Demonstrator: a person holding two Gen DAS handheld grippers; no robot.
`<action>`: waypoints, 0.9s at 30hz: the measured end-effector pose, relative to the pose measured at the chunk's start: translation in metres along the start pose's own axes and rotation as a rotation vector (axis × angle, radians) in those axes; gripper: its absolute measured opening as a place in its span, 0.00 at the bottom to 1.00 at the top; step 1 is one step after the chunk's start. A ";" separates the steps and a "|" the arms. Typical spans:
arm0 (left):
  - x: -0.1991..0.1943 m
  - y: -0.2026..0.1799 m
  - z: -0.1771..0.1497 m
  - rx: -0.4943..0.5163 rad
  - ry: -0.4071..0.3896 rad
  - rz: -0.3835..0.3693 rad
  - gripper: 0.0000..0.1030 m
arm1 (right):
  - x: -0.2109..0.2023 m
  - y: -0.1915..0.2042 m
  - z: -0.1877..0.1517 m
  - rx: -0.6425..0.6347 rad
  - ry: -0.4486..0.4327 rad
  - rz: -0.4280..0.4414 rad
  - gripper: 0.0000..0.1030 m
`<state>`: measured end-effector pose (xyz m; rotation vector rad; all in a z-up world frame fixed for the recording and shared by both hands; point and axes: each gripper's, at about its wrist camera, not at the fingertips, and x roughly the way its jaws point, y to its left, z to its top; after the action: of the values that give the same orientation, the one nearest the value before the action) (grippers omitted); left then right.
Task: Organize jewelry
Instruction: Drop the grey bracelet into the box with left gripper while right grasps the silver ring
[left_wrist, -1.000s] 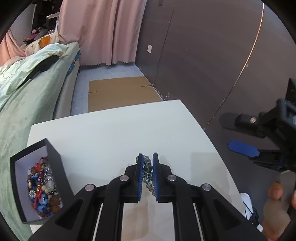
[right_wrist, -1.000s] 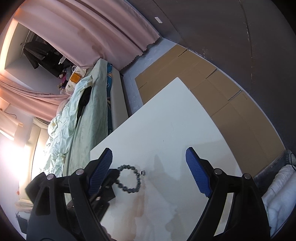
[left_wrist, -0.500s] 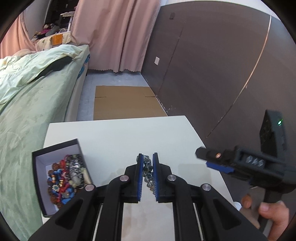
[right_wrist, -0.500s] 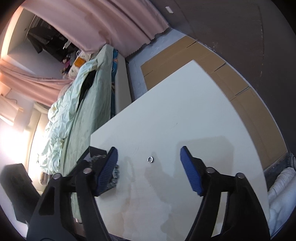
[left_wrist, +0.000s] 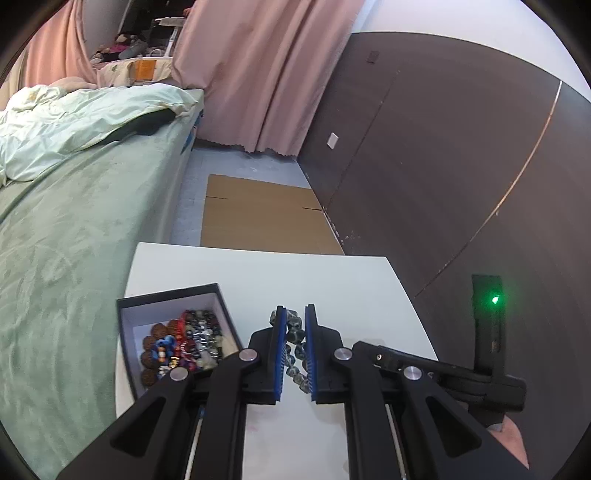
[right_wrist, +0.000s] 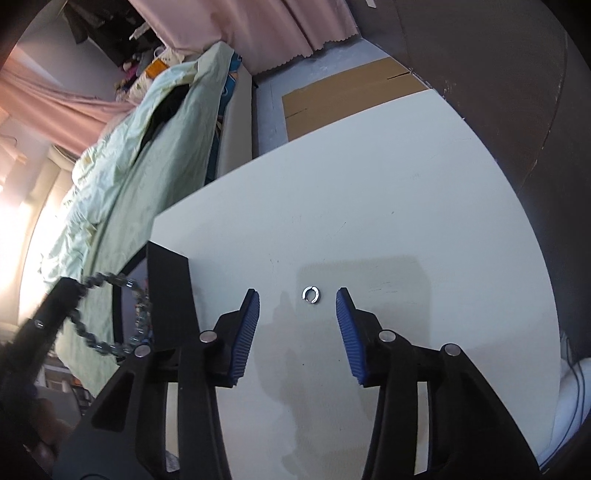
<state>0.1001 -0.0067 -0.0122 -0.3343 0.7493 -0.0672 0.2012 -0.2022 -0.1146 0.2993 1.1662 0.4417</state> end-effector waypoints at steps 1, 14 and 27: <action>0.000 0.003 0.001 -0.003 -0.002 0.001 0.07 | 0.003 0.002 0.000 -0.008 0.004 -0.009 0.36; -0.012 0.043 0.007 -0.062 -0.012 0.041 0.08 | 0.036 0.021 -0.002 -0.099 0.026 -0.168 0.30; -0.011 0.070 0.006 -0.117 -0.004 0.060 0.08 | 0.046 0.034 -0.007 -0.176 -0.005 -0.309 0.13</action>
<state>0.0922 0.0628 -0.0233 -0.4232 0.7605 0.0337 0.2038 -0.1501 -0.1397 -0.0335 1.1379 0.2683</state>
